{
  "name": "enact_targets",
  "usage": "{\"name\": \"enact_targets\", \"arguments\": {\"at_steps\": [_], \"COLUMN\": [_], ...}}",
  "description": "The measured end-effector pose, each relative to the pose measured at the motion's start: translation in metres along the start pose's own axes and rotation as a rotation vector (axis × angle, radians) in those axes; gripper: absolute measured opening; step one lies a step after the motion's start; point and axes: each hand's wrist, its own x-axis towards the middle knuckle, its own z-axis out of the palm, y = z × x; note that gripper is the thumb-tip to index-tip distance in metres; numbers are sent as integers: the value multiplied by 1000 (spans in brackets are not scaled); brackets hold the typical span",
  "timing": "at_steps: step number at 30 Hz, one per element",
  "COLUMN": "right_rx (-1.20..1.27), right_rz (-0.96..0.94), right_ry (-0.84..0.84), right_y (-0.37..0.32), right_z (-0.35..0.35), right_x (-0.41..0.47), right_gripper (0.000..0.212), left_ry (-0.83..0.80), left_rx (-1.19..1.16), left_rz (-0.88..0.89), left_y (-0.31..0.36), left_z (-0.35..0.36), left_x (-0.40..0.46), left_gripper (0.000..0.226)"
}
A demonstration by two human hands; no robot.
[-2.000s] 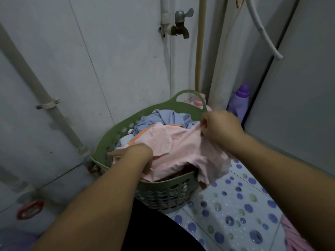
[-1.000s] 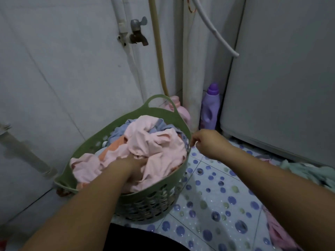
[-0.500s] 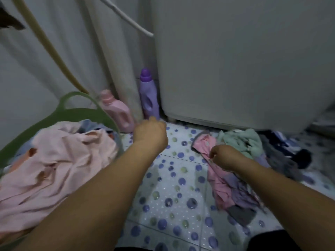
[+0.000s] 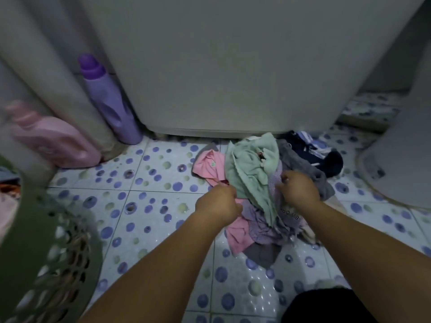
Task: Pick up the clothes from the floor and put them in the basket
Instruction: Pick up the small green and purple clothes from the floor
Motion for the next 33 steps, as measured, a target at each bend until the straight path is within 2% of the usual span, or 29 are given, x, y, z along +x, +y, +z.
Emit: {"name": "enact_targets", "arguments": {"at_steps": [1, 3, 9, 11, 13, 15, 18, 20, 21, 28, 33], "right_rx": [5, 153, 1130, 1294, 1341, 1351, 1326, 1292, 1273, 1109, 1054], "right_rz": [-10, -24, -109, -158, -207, -225, -212, -207, -211, -129, 84], "right_ry": [6, -14, -304, -396, -512, -634, -759, -789, -793, -597, -365], "right_y": [-1, -5, -38, -47, -52, -53, -48, -45, -45, -44, -38], "right_z": [-1, -7, -44, -56, -62, -65, -67, -66, -66, -69, -69], "right_x": [3, 7, -15, -23, -29, -37, -45, -49, -51, -60, -62], "right_gripper": [24, 20, 25, 25, 25, 25, 20, 18, 17, 20, 23], "left_ry": [2, 20, 189, 203, 193, 138, 11, 43, 72, 284, 473], "left_rx": [-28, -141, -804, -1091, -1377, -1553, -1518, -1474, -1461, -1678, -1751], "left_rz": [4, -7, -152, -226, -298, -337, -337, -351, -356, -306, -134], "left_y": [2, 4, 20, 22, 23, 21, 15, 13, 11, -2, -14], "left_z": [4, 8, 0, -6, -14, -20, -21, -20, -20, -43, -77], "left_x": [2, 6, 15, 14, 9, 4, -5, -9, -10, -24, -34], "left_gripper": [36, 32, 33, 33, 33, 36, 23, 5, 3, 18, 7]}}
